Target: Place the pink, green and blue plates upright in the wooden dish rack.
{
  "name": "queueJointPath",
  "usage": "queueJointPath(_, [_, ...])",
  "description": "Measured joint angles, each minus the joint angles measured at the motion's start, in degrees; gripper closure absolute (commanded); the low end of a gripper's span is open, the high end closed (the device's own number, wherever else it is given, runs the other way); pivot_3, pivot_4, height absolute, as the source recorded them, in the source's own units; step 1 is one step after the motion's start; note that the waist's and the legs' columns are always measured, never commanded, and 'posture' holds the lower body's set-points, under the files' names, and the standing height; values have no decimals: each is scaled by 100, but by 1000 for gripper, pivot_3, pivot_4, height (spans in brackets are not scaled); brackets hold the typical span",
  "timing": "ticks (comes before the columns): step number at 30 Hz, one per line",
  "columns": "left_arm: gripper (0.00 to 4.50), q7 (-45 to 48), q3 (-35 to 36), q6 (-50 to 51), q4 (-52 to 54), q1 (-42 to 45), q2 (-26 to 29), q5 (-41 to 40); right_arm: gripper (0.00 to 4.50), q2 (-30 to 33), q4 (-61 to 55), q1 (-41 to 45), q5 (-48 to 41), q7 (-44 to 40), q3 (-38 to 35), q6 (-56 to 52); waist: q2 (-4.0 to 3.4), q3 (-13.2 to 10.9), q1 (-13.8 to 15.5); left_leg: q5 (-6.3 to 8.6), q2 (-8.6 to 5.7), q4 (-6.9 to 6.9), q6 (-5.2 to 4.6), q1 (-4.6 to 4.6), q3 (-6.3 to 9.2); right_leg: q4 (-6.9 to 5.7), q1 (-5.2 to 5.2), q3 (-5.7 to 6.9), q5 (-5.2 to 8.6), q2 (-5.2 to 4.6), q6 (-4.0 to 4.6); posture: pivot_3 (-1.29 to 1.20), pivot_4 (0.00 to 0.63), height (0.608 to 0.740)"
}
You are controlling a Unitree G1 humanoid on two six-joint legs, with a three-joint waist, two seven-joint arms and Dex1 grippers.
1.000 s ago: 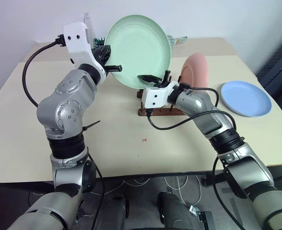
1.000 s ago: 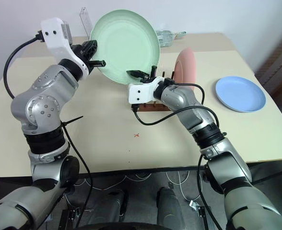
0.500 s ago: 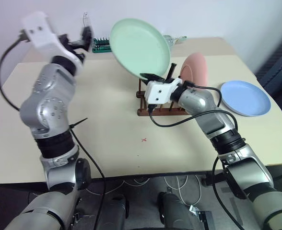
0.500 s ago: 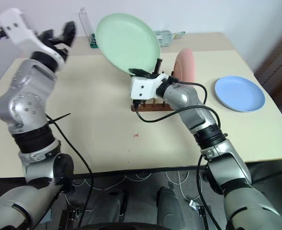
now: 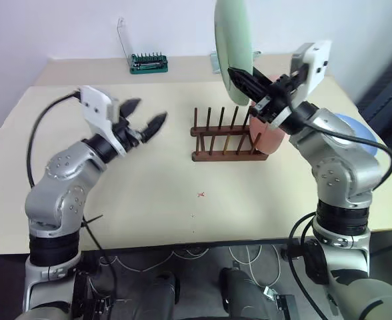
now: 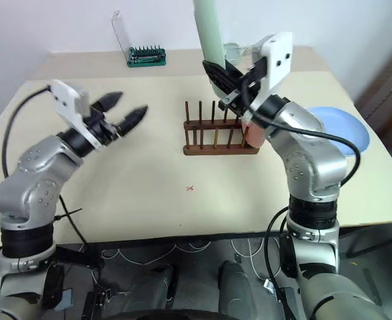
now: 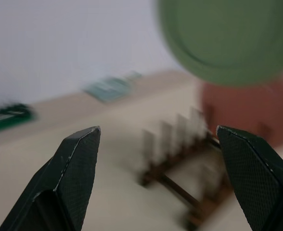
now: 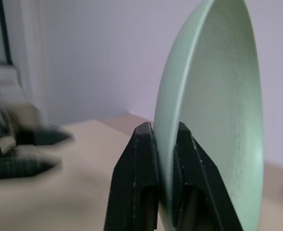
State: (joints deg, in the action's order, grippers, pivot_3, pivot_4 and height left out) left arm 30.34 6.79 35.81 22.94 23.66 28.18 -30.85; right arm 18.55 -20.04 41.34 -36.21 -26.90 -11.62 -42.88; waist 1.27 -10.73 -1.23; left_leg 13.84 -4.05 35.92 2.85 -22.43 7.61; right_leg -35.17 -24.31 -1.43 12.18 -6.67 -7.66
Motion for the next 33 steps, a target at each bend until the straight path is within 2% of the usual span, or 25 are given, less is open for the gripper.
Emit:
queueJointPath(4, [558,549,-536,44,53,-302,3,-166,4500,-314,-58,-87,-786,737,-366,-742,-10,-6,15,0,1,3,-1,-3,1,-3,-2,1,0,1,1,0,150,740])
queueJointPath(10, [558,858,-705,27,257,-316,105,-231,4500,-408,80,-54,-1415,1514,-674,-1226,-11,-7,23,3,0,5,-6,-4,-2,-2,-1,0,0,0,1,0,150,740])
queueJointPath(26, [558,746,-764,99,426,-375,90,-347,4500,-403,1133,262,-1352,2286,-663,-1248,-14,-9,16,3,0,5,-7,-4,-4,-2,-1,1,0,0,1,0,150,740])
queueJointPath(30, [476,716,-764,98,426,-379,90,-347,3102,-402,1156,263,-1355,2322,-662,-1259,-15,-9,16,3,0,5,-8,-4,-3,-2,-1,1,0,0,0,0,150,740])
queueJointPath(31, [476,715,-764,98,426,-383,90,-347,2489,-401,1156,263,-1354,2323,-657,-1259,-15,-9,17,3,0,5,-8,-4,-3,-2,-1,1,0,0,0,0,150,740])
queueJointPath(33, [476,715,-764,95,426,-384,90,-347,1555,-400,1156,263,-1351,2323,-648,-1258,-15,-9,15,3,0,5,-8,-4,-3,-2,-1,1,0,1,0,0,150,740])
